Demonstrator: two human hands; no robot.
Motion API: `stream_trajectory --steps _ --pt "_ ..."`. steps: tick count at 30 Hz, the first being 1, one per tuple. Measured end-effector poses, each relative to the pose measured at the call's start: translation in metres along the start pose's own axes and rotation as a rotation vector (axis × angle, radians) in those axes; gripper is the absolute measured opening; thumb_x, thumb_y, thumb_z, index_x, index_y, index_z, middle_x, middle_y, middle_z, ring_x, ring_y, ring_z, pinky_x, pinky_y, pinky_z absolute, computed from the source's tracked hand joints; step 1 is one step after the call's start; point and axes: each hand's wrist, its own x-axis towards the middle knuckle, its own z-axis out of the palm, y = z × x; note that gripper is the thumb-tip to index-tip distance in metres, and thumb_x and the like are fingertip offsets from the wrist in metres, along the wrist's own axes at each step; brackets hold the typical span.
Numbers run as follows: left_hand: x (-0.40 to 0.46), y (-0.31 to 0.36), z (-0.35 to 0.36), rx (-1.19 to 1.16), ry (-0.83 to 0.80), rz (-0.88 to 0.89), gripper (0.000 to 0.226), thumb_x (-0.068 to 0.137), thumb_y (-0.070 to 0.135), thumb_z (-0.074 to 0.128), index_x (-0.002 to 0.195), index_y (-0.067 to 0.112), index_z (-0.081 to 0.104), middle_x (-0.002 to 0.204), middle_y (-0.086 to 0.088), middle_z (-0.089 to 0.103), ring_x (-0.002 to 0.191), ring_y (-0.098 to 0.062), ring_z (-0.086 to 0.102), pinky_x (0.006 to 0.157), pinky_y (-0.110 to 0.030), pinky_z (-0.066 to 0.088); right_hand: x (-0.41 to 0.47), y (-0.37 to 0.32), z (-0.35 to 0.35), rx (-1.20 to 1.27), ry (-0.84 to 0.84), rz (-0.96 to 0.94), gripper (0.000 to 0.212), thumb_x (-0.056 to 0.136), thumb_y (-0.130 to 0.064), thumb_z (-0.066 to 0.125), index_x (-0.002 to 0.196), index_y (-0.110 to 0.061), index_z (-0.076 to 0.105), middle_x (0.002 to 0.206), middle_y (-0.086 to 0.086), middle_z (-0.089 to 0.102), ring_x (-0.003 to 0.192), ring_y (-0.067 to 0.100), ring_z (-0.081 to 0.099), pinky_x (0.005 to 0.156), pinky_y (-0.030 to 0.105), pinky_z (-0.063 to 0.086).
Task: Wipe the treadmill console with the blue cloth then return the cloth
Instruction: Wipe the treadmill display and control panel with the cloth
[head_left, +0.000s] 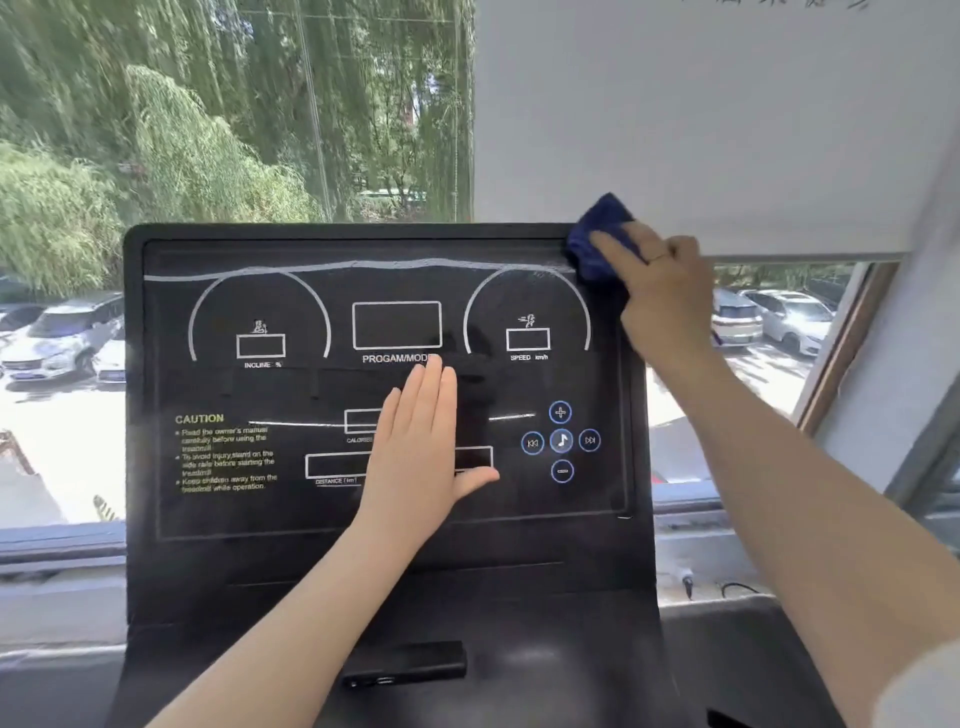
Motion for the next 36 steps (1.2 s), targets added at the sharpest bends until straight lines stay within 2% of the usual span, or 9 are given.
stream_trajectory --steps 3,10,13,17,20,24,29,31,36 --pt "-0.004 0.006 0.007 0.024 -0.024 0.013 0.107 0.054 0.065 0.061 0.132 -0.002 0.034 0.137 -0.020 0.045 0.124 -0.035 0.047 0.097 -0.049 0.041 -0.016 0.016 0.002 0.068 0.055 0.035 0.055 0.068 0.002 0.040 0.114 -0.017 0.066 0.122 0.009 0.062 0.078 0.037 0.053 0.068 0.041 0.049" --pt "-0.020 0.016 0.014 0.074 -0.091 -0.076 0.122 0.040 0.065 0.076 0.132 -0.004 0.035 0.139 -0.026 0.040 0.125 -0.040 0.044 0.099 -0.051 0.039 -0.081 -0.011 0.014 0.190 -0.040 -0.512 0.041 0.078 0.005 0.054 0.107 -0.020 0.069 0.115 0.005 0.066 0.082 0.026 0.041 0.065 0.036 0.047" --pt "-0.023 0.017 0.013 0.095 -0.086 -0.114 0.123 0.041 0.066 0.075 0.132 -0.004 0.034 0.140 -0.026 0.038 0.126 -0.041 0.042 0.100 -0.051 0.037 -0.049 0.009 0.011 0.194 0.038 -0.401 0.037 0.092 -0.002 0.041 0.104 -0.018 0.072 0.114 0.005 0.067 0.078 0.027 0.044 0.064 0.035 0.046" --pt "-0.029 0.022 0.014 0.138 -0.087 -0.171 0.121 0.043 0.068 0.071 0.132 -0.006 0.037 0.140 -0.026 0.038 0.127 -0.040 0.041 0.103 -0.049 0.035 -0.063 -0.009 0.015 0.245 0.087 -0.150 0.043 0.080 0.002 0.042 0.104 -0.017 0.072 0.116 0.005 0.066 0.079 0.028 0.043 0.068 0.035 0.042" --pt "-0.032 0.021 0.017 0.136 -0.075 -0.201 0.121 0.046 0.069 0.068 0.133 -0.007 0.033 0.140 -0.025 0.039 0.127 -0.039 0.041 0.105 -0.049 0.031 -0.127 -0.037 0.013 0.300 0.028 -0.336 0.043 0.087 0.000 0.036 0.105 -0.019 0.070 0.116 0.003 0.066 0.077 0.026 0.039 0.067 0.035 0.038" --pt "-0.033 0.019 0.017 0.140 -0.072 -0.187 0.115 0.051 0.072 0.059 0.133 -0.006 0.037 0.141 -0.023 0.040 0.128 -0.036 0.042 0.107 -0.048 0.025 -0.145 -0.044 0.005 0.181 -0.020 -0.511 0.049 0.075 0.002 0.050 0.113 -0.027 0.059 0.118 0.001 0.064 0.085 0.026 0.044 0.065 0.033 0.036" --pt "-0.038 0.006 0.014 0.110 -0.042 -0.141 0.108 0.059 0.072 0.050 0.136 -0.001 0.031 0.143 -0.019 0.038 0.133 -0.033 0.031 0.108 -0.050 0.025 -0.069 -0.074 0.013 0.072 0.077 0.004 0.062 0.066 -0.003 0.033 0.116 -0.021 0.066 0.118 0.010 0.062 0.088 0.029 0.039 0.057 0.035 0.039" --pt "-0.042 -0.002 0.010 0.121 -0.043 -0.132 0.111 0.056 0.070 0.055 0.136 -0.002 0.029 0.143 -0.022 0.036 0.133 -0.038 0.032 0.106 -0.051 0.027 -0.063 -0.106 0.015 0.078 0.062 0.091 0.063 0.066 -0.005 0.031 0.116 -0.020 0.065 0.119 0.011 0.062 0.087 0.031 0.042 0.056 0.035 0.040" --pt "-0.052 -0.022 0.004 0.139 -0.103 -0.261 0.127 0.041 0.061 0.080 0.134 -0.009 0.030 0.141 -0.029 0.035 0.130 -0.042 0.035 0.103 -0.053 0.033 -0.112 -0.178 0.014 0.160 -0.032 -0.235 0.051 0.077 -0.011 0.035 0.118 -0.025 0.063 0.121 0.007 0.059 0.086 0.029 0.046 0.059 0.035 0.040"
